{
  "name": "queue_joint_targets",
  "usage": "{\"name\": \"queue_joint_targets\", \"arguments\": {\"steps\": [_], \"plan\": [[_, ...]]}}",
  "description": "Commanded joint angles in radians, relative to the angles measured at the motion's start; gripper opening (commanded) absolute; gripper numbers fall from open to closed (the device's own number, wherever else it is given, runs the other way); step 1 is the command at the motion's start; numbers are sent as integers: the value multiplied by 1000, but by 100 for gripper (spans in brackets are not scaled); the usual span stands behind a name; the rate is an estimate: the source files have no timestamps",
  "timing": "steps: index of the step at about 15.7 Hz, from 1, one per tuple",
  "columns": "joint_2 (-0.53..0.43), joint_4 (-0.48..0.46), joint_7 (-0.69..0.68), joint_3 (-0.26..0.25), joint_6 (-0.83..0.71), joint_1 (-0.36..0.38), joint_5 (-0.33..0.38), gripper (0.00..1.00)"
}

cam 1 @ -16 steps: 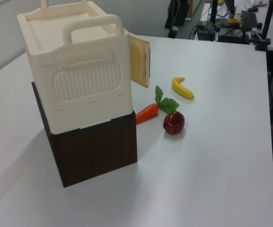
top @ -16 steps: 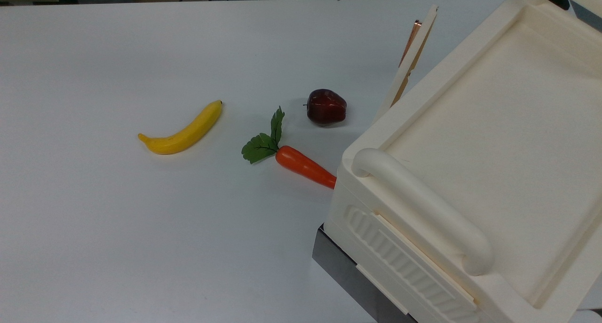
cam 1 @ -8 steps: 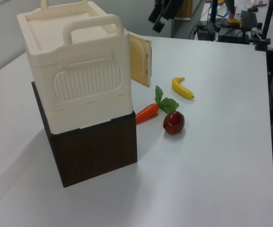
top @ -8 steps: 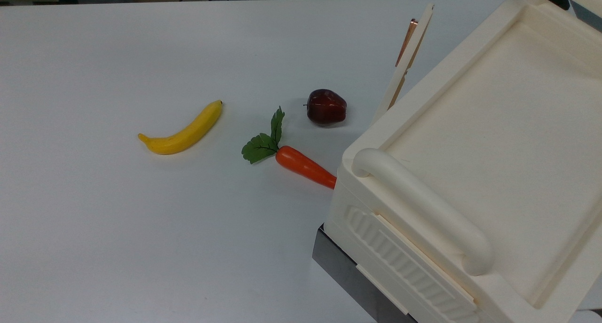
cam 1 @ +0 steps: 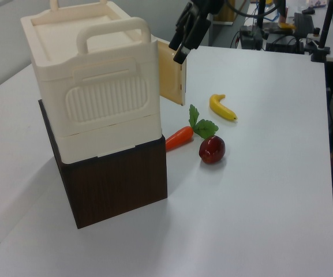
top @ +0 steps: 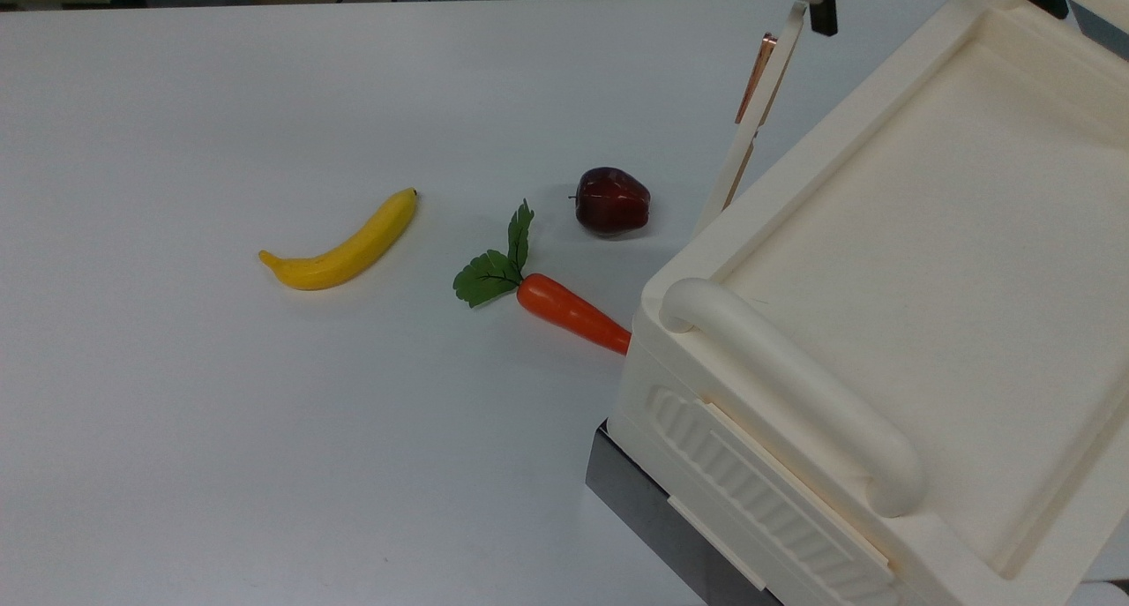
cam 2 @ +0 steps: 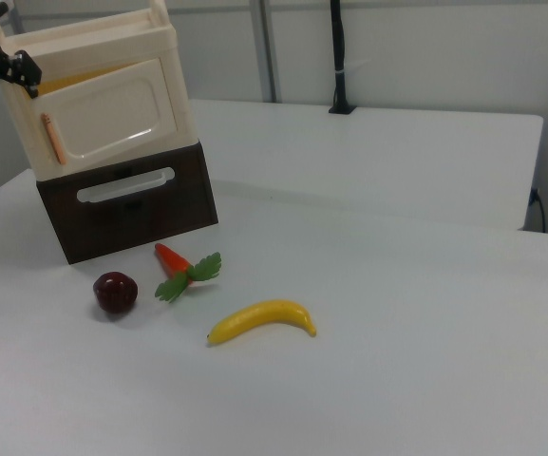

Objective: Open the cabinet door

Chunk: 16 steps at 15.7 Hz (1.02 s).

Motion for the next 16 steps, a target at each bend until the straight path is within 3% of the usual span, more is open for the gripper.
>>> {"name": "queue_joint_targets", "arguments": {"steps": [1,4,11,13,16], "plan": [[-23,-59,24,-19,5,-13,-26,100],[-40,-50,38,-32,-89,-70,-40,100],[-69,-50,40,-176,-209,-79,-55,100],[-69,-55,73,-182,-242,-96,-60,100],[-69,-64,144,-170,-376,-154,-133,100]]}}
